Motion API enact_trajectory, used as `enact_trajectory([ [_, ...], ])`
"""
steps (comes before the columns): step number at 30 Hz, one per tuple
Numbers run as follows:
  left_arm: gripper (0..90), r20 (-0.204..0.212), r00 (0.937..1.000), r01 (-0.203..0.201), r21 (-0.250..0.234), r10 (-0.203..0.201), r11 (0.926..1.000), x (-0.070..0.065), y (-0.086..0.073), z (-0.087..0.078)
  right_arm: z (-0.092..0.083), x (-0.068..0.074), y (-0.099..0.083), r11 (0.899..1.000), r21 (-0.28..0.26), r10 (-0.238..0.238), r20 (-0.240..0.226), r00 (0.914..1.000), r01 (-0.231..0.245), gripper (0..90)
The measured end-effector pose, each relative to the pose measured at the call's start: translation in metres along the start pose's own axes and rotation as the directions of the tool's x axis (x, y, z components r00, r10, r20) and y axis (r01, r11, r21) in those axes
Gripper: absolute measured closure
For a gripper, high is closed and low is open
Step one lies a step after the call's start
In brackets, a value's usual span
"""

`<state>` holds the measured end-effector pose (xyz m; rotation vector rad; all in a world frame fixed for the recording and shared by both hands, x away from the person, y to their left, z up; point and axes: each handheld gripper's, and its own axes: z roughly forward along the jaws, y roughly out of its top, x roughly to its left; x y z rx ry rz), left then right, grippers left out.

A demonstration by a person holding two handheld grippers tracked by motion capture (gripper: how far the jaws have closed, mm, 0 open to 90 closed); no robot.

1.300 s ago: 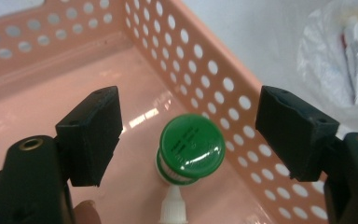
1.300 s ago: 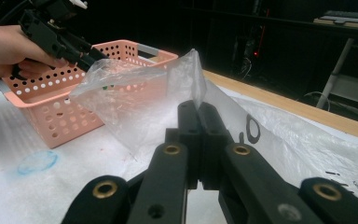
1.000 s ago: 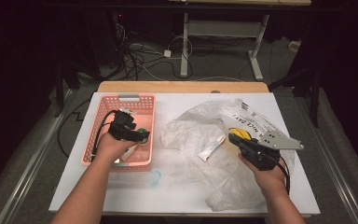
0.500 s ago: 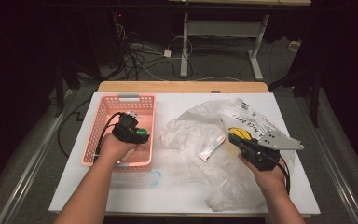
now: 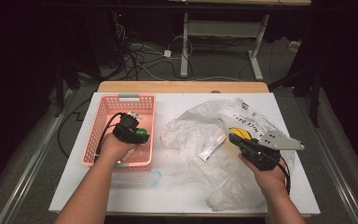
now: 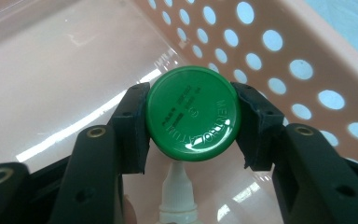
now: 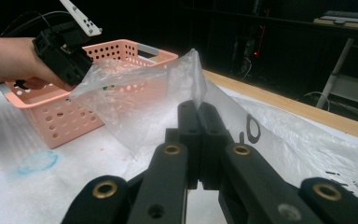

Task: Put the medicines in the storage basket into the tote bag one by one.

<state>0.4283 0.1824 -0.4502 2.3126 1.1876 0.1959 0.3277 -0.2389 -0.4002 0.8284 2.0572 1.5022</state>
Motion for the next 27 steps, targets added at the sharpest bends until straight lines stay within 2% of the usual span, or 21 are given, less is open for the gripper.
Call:
enact_trajectory([
  [6,49.8,-0.007,1.0,0.004,-0.03,-0.005,0.9995,0.001,0.0,-0.004,0.0,0.0,0.0,1.0,0.0,-0.001,0.0,1.0,0.001,90.0],
  [11,49.8,-0.005,0.9997,0.021,-0.093,-0.022,0.9954,0.002,0.0,-0.013,0.0,0.0,0.0,1.0,-0.004,0.0,0.002,1.0,0.0,90.0],
  [14,49.8,0.007,0.9987,0.051,-0.134,-0.051,0.9896,0.004,-0.002,-0.021,0.0,-0.001,0.0,1.0,-0.005,-0.001,0.003,1.0,0.001,90.0],
  [21,49.8,-0.008,0.9982,0.057,-0.217,-0.06,0.9745,0.003,-0.006,-0.038,0.0,0.0,0.0,1.0,-0.003,-0.005,0.001,1.0,0.005,90.0],
  [27,49.8,0.008,0.998,0.062,-0.288,-0.062,0.9557,-0.004,-0.013,-0.052,0.0,0.0,0.0,1.0,0.0,0.0,0.0,1.0,0.0,90.0],
])
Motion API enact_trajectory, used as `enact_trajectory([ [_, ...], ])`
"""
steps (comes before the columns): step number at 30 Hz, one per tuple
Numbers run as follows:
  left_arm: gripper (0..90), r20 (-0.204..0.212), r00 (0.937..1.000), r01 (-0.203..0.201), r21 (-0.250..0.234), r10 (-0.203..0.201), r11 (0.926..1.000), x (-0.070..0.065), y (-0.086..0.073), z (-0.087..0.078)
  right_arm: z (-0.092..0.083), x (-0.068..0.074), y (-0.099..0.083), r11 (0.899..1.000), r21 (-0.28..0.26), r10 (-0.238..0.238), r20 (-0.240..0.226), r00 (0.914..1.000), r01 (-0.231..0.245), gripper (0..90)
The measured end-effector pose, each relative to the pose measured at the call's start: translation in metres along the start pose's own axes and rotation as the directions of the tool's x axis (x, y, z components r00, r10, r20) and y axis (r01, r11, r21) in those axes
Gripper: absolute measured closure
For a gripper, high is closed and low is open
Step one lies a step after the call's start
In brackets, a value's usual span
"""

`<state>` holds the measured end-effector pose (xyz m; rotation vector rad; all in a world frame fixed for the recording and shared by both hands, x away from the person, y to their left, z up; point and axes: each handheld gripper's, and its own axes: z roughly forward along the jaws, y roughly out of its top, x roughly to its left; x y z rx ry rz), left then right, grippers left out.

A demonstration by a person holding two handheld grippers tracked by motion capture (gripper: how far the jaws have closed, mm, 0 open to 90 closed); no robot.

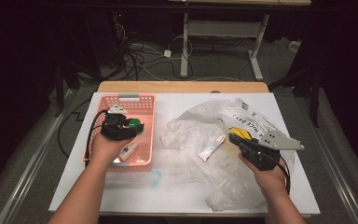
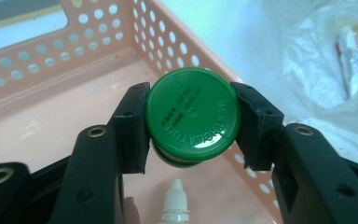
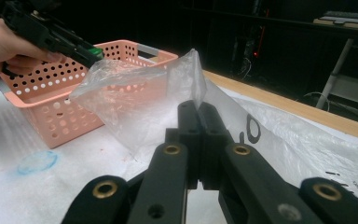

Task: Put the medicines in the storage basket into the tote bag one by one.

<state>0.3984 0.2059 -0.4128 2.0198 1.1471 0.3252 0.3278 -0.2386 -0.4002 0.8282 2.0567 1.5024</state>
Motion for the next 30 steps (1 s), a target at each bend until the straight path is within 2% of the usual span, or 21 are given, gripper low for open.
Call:
enact_trajectory([
  [7,49.8,0.004,1.0,-0.004,-0.078,0.005,0.997,-0.011,-0.011,-0.013,0.001,0.001,0.0,1.0,0.003,0.004,-0.001,1.0,-0.004,90.0],
  [11,49.8,0.014,0.9999,0.008,-0.145,-0.006,0.9895,-0.017,-0.018,-0.022,0.001,0.002,0.0,1.0,0.005,-0.002,-0.003,1.0,0.002,90.0],
  [14,49.9,0.011,0.9999,-0.009,-0.161,0.011,0.987,-0.022,-0.02,-0.026,0.001,0.002,0.0,1.0,0.004,-0.002,-0.005,1.0,0.002,90.0],
  [18,49.9,0.019,0.9997,-0.011,-0.19,0.015,0.9817,-0.029,-0.025,-0.032,0.002,0.003,0.0,1.0,0.004,-0.004,-0.003,1.0,0.004,90.0],
  [24,49.9,0.045,0.999,0.019,-0.248,-0.009,0.9685,-0.042,-0.04,-0.037,0.002,0.005,0.001,1.0,0.006,-0.008,-0.007,0.9999,0.008,90.0],
  [25,49.9,0.047,0.9989,0.02,-0.25,-0.008,0.968,-0.044,-0.043,-0.037,0.002,0.005,0.001,1.0,0.007,-0.01,-0.008,0.9999,0.01,90.0],
  [27,49.9,0.036,0.9993,0.001,-0.231,0.008,0.973,-0.046,-0.042,-0.037,0.002,0.005,0.0,1.0,0.006,-0.008,-0.008,0.9999,0.008,90.0],
  [30,49.9,0.045,0.999,0.01,-0.246,0.001,0.9693,-0.048,-0.044,-0.039,0.002,0.005,0.001,1.0,0.006,-0.009,-0.007,0.9999,0.009,90.0],
])
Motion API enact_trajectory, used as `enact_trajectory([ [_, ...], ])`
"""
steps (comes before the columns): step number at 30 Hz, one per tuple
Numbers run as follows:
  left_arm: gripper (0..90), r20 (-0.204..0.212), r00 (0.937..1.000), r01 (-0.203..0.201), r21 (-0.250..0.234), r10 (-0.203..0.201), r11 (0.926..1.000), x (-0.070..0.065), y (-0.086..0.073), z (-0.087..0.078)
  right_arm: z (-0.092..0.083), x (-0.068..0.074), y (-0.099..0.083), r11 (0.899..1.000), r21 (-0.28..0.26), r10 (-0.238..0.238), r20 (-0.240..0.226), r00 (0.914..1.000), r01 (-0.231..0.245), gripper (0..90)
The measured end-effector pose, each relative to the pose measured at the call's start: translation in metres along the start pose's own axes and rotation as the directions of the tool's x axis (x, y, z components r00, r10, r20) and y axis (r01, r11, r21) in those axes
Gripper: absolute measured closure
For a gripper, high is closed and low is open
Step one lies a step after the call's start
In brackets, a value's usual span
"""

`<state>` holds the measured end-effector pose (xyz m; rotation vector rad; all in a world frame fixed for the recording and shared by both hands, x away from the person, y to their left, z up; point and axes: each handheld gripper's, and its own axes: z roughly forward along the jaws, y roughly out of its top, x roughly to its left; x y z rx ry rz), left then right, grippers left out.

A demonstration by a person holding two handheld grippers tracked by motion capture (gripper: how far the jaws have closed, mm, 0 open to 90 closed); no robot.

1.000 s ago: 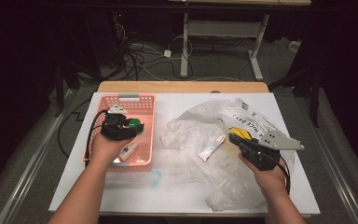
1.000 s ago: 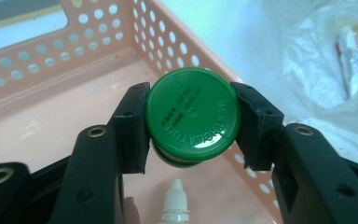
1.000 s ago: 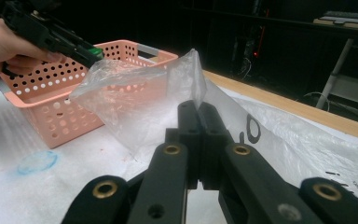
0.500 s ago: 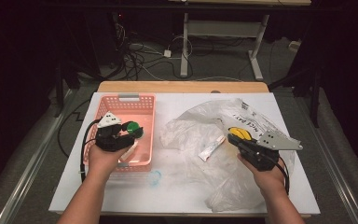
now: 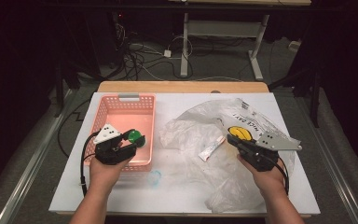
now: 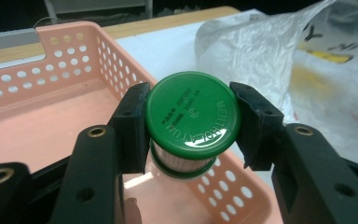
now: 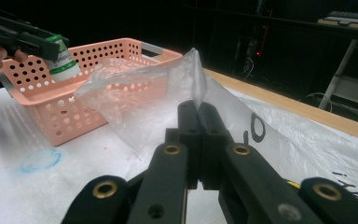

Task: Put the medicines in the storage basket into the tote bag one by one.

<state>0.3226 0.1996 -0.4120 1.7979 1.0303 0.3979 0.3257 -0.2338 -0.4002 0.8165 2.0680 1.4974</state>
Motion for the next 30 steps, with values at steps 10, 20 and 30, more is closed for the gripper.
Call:
enact_trajectory([
  [10,49.9,0.057,0.998,-0.028,-0.007,0.028,0.9996,-0.015,-0.001,-0.004,-0.001,-0.001,0.0,1.0,-0.004,-0.007,-0.002,1.0,0.007,90.0],
  [20,49.9,0.128,0.99,-0.057,-0.026,0.06,0.998,-0.037,0.003,-0.004,-0.002,0.0,0.001,1.0,-0.005,-0.008,-0.002,1.0,0.008,90.0],
  [30,49.9,0.186,0.9785,-0.089,-0.014,0.09,0.9959,-0.055,0.001,0.008,-0.003,0.0,0.001,1.0,-0.009,-0.007,-0.001,1.0,0.007,90.0],
])
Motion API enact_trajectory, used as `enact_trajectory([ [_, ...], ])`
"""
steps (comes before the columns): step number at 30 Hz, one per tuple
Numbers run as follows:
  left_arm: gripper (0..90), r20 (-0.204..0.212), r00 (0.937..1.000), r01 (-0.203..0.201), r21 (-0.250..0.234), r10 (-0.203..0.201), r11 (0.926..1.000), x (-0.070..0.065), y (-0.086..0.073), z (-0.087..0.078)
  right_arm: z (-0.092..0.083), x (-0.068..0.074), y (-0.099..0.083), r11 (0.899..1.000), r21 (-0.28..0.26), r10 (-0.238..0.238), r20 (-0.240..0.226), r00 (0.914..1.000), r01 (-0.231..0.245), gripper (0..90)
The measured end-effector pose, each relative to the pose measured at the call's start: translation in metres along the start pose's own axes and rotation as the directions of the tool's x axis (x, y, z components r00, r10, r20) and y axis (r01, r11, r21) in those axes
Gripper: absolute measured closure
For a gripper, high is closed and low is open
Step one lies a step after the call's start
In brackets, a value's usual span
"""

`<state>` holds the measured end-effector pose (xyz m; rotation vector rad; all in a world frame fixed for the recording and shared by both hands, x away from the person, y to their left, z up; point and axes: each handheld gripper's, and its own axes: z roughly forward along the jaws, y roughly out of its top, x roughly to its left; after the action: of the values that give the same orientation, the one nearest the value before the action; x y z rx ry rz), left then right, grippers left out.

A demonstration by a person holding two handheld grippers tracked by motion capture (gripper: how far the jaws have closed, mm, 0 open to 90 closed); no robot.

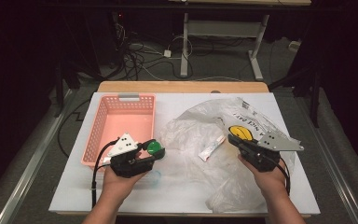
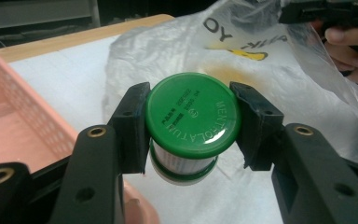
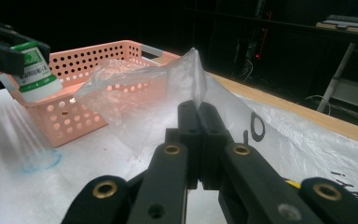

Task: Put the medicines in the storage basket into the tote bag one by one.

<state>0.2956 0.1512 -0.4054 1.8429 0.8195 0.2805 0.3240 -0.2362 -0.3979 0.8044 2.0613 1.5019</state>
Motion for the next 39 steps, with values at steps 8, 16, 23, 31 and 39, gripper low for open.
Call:
enact_trajectory([
  [8,49.9,0.033,0.9995,-0.007,0.024,0.006,0.9997,-0.009,-0.006,0.016,0.001,0.001,0.0,1.0,0.002,-0.001,-0.002,1.0,0.001,90.0],
  [16,49.9,0.04,0.999,-0.023,0.044,0.022,0.9988,-0.02,-0.007,0.029,0.0,0.001,0.0,1.0,0.0,-0.003,-0.001,1.0,0.003,90.0],
  [23,49.9,0.04,0.9983,-0.045,0.052,0.043,0.9976,-0.026,0.0,0.046,0.0,0.001,0.001,1.0,-0.005,-0.003,-0.003,1.0,0.003,90.0],
  [31,49.8,0.066,0.9966,-0.052,0.046,0.049,0.9976,-0.034,0.009,0.07,0.0,-0.001,0.001,1.0,-0.006,0.0,-0.005,1.0,0.0,90.0],
  [39,49.8,0.077,0.9945,-0.074,0.049,0.07,0.996,-0.046,0.015,0.097,0.001,0.0,0.002,1.0,-0.01,-0.004,-0.009,1.0,0.004,90.0],
])
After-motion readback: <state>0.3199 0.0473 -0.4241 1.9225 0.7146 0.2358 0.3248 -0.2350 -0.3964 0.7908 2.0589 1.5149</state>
